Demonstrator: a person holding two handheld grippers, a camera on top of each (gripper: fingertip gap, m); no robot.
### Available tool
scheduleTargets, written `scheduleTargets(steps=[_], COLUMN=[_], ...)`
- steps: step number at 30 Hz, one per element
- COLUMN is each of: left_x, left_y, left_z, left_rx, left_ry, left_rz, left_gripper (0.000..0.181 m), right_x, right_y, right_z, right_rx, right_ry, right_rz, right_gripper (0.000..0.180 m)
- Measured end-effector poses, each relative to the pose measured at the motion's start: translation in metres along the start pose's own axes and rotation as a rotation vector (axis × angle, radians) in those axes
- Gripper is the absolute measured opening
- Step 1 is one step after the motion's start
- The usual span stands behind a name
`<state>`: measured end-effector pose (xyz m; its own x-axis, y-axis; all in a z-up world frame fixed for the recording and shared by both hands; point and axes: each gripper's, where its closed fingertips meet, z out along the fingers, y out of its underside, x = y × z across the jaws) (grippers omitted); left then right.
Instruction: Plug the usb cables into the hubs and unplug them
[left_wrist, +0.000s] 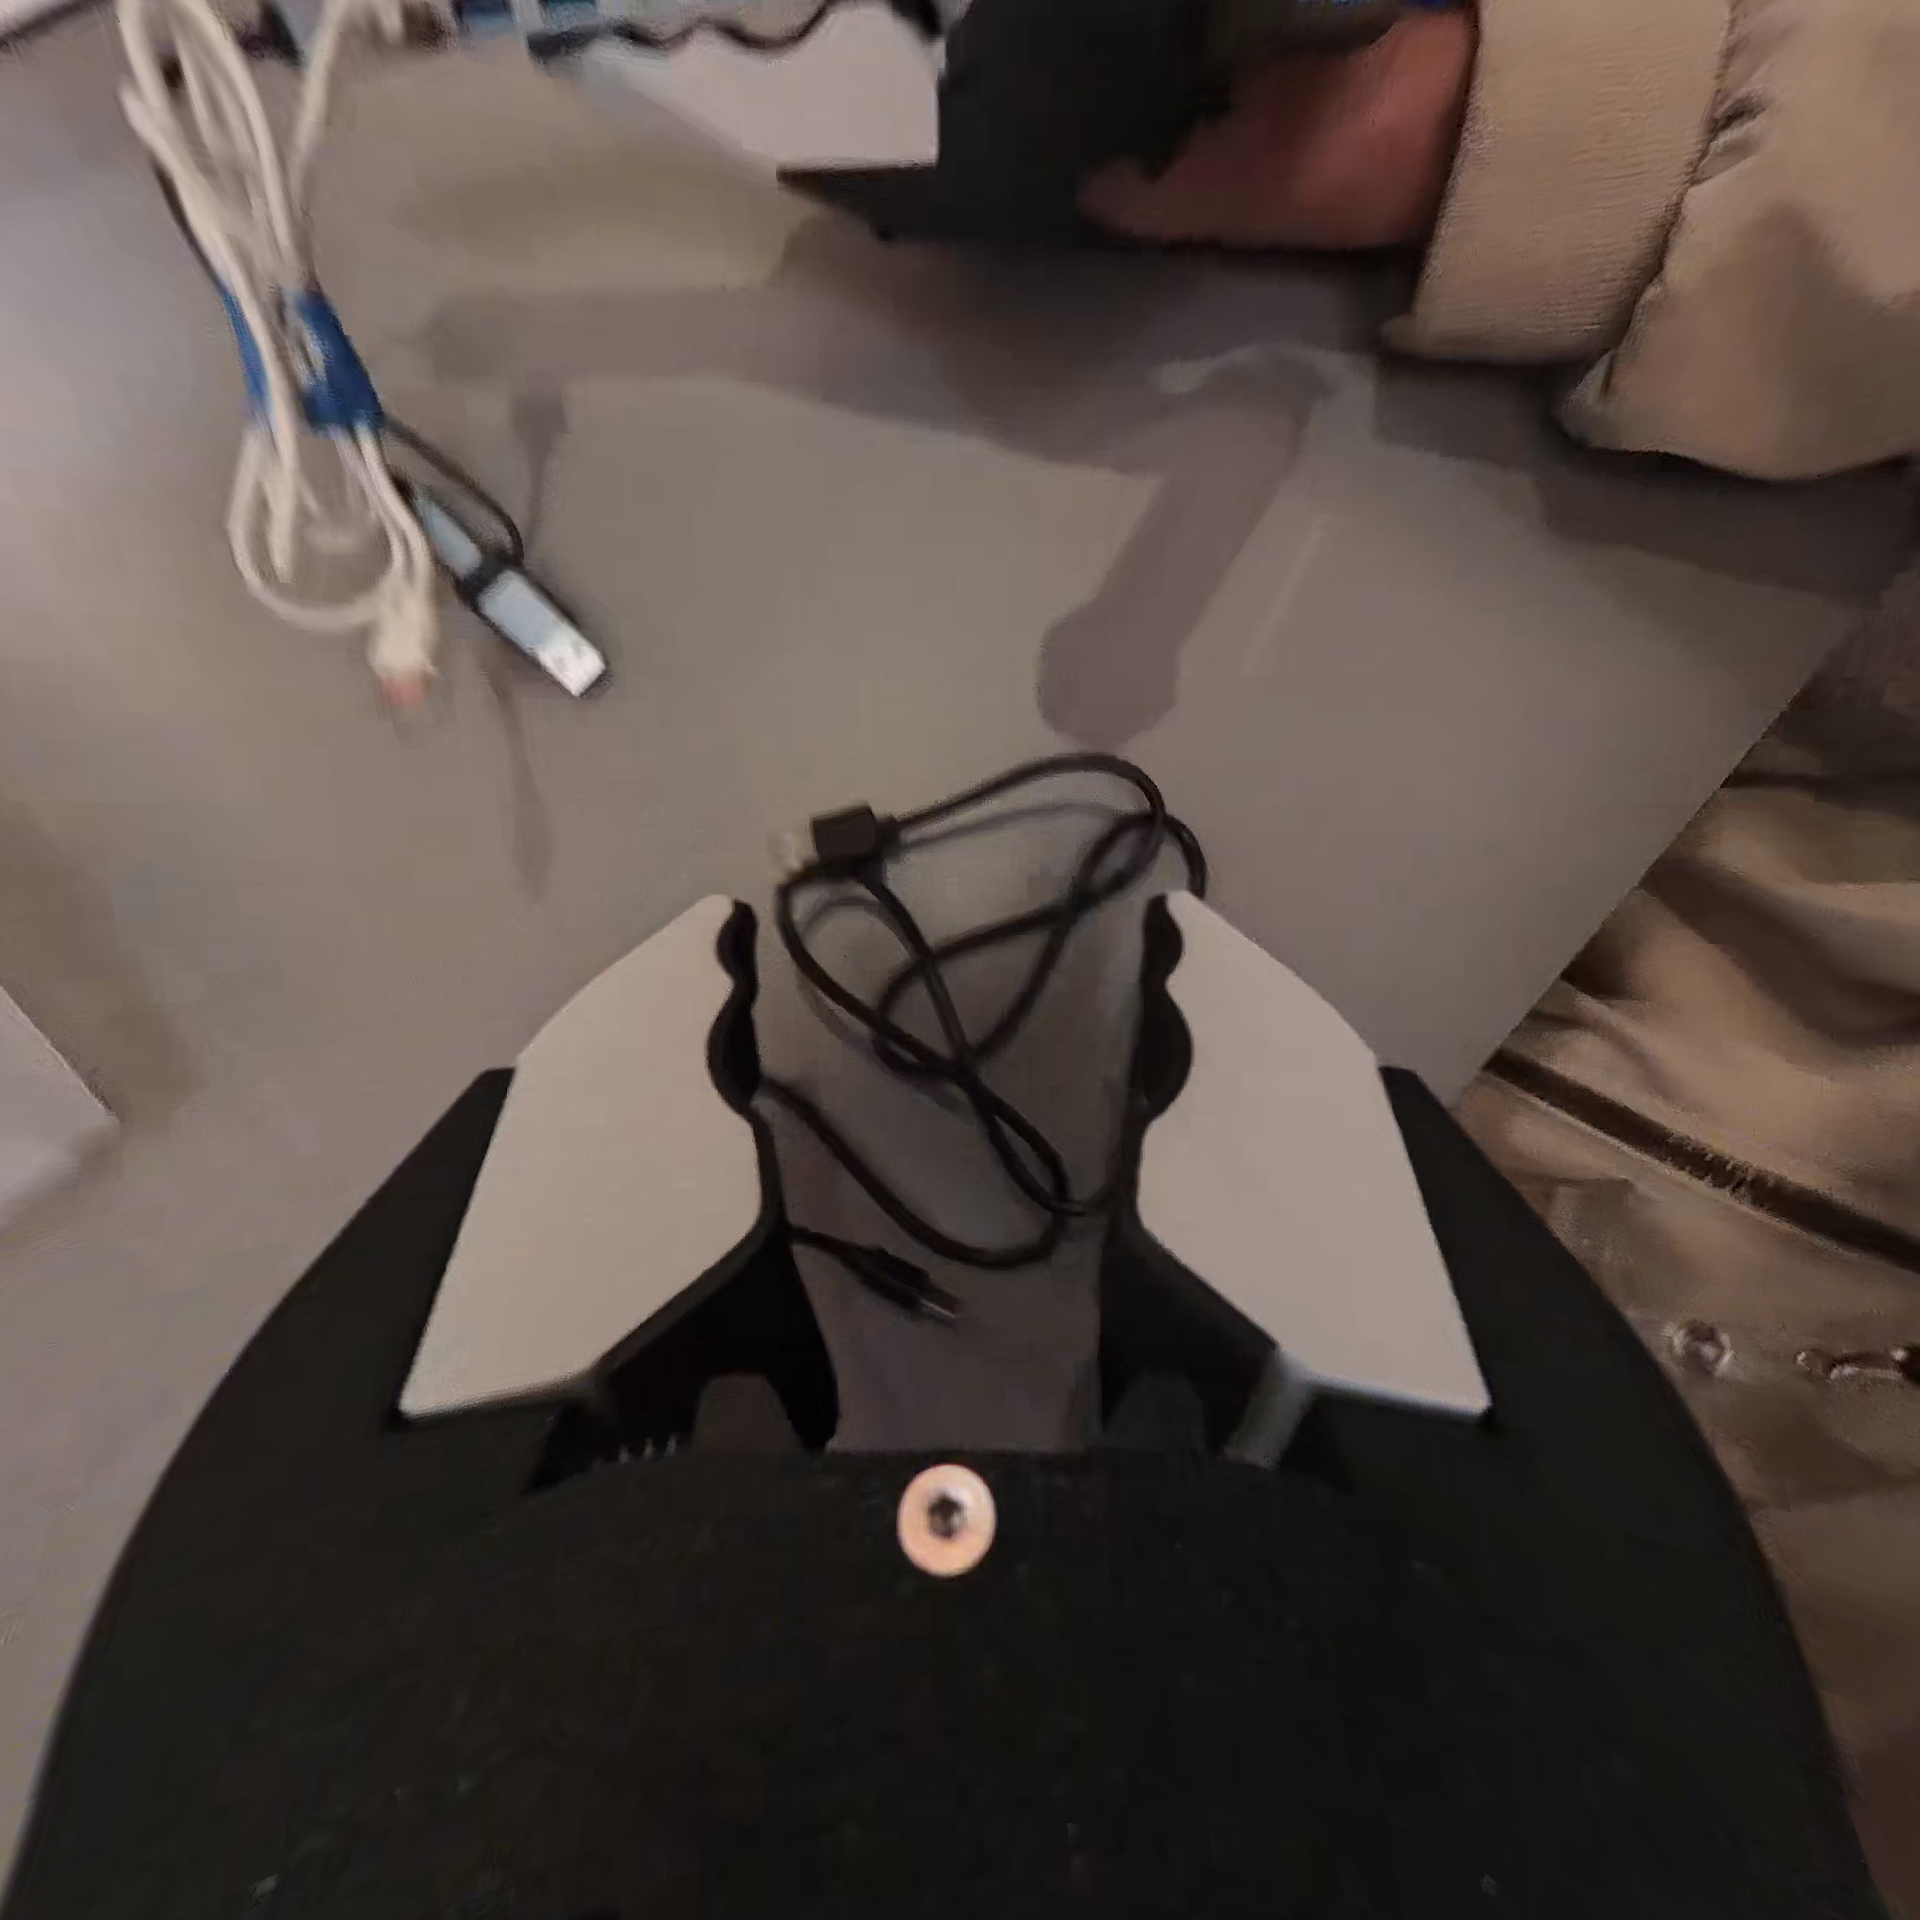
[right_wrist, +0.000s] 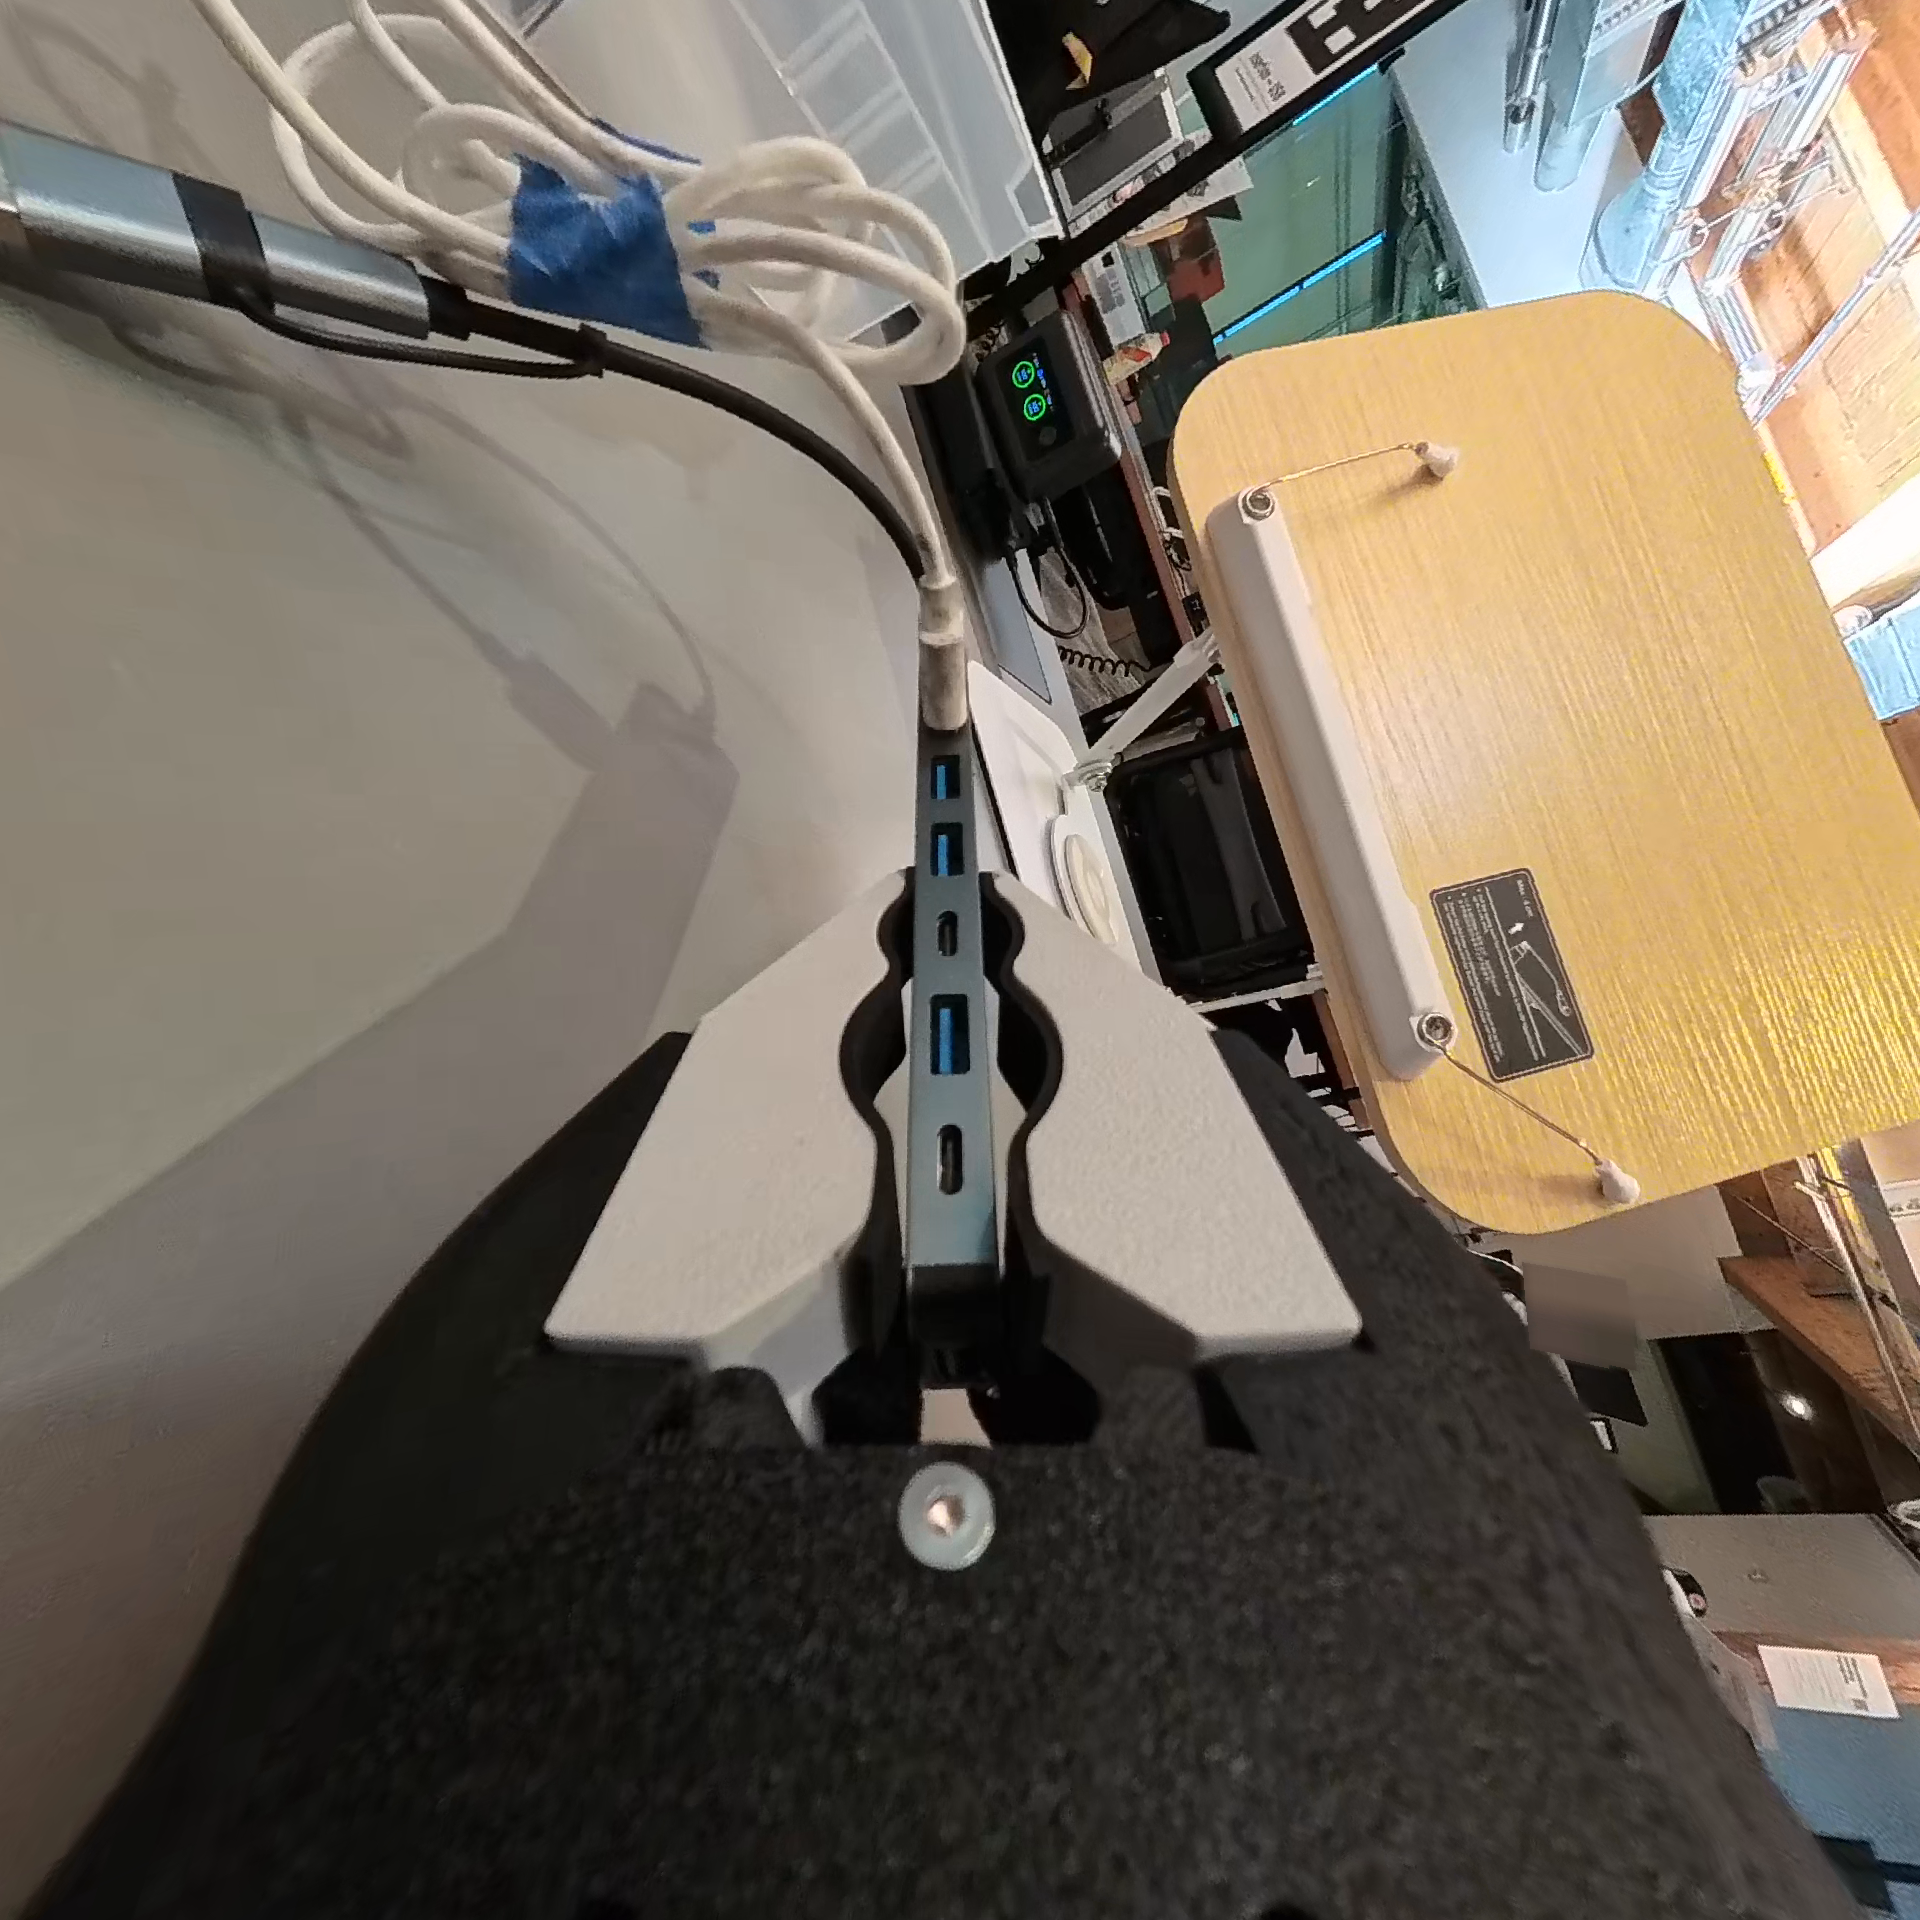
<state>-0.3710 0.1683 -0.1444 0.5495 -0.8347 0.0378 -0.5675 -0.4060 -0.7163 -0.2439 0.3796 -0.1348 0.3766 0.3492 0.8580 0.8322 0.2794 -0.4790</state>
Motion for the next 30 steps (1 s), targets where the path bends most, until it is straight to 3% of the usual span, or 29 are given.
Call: scheduleTargets(steps=[4, 6, 8, 9, 12, 15, 20, 23, 27, 30], left_x=[-0.003, 0.004, 0.014, 0.016, 0.014, 0.004, -0.008, -0.021, -0.036, -0.042], left_y=[0.036, 0.044, 0.043, 0.044, 0.047, 0.046, 0.029, 0.014, 0.011, 0.012], left_z=[0.013, 0.020, 0.023, 0.023, 0.020, 0.006, -0.020, -0.017, -0.004, -0.002], left_rx=[-0.100, -0.113, -0.092, -0.107, -0.178, -0.211, -0.114, -0.042, -0.081, -0.058], left_ry=[-0.226, -0.229, -0.179, -0.156, -0.048, 0.140, 0.406, 0.430, 0.397, 0.311], left_rz=[-0.028, -0.011, -0.016, 0.006, 0.141, 0.352, 0.819, 1.054, 1.136, 1.043], left_gripper=[0.087, 0.085, 0.040, 0.026, 0.011, 0.009, 0.006, 0.006, 0.011, 0.040], right_x=[-0.001, -0.002, -0.002, -0.002, -0.002, -0.002, -0.002, -0.002, -0.002, -0.002], right_y=[0.001, 0.001, 0.002, 0.002, 0.002, 0.003, 0.002, 0.003, 0.005, 0.006], right_z=[0.000, -0.001, -0.001, -0.001, -0.001, -0.001, -0.001, -0.001, 0.000, 0.000], right_rx=[-0.006, -0.010, -0.011, -0.012, -0.016, -0.016, -0.015, -0.019, -0.027, -0.030], right_ry=[-0.003, -0.002, 0.002, 0.000, 0.002, 0.001, 0.000, 0.000, -0.001, -0.001], right_rz=[-0.007, -0.011, -0.016, -0.018, -0.022, -0.021, -0.021, -0.022, -0.022, -0.018], right_gripper=[0.010, 0.010, 0.009, 0.010, 0.009, 0.009, 0.009, 0.010, 0.010, 0.010])
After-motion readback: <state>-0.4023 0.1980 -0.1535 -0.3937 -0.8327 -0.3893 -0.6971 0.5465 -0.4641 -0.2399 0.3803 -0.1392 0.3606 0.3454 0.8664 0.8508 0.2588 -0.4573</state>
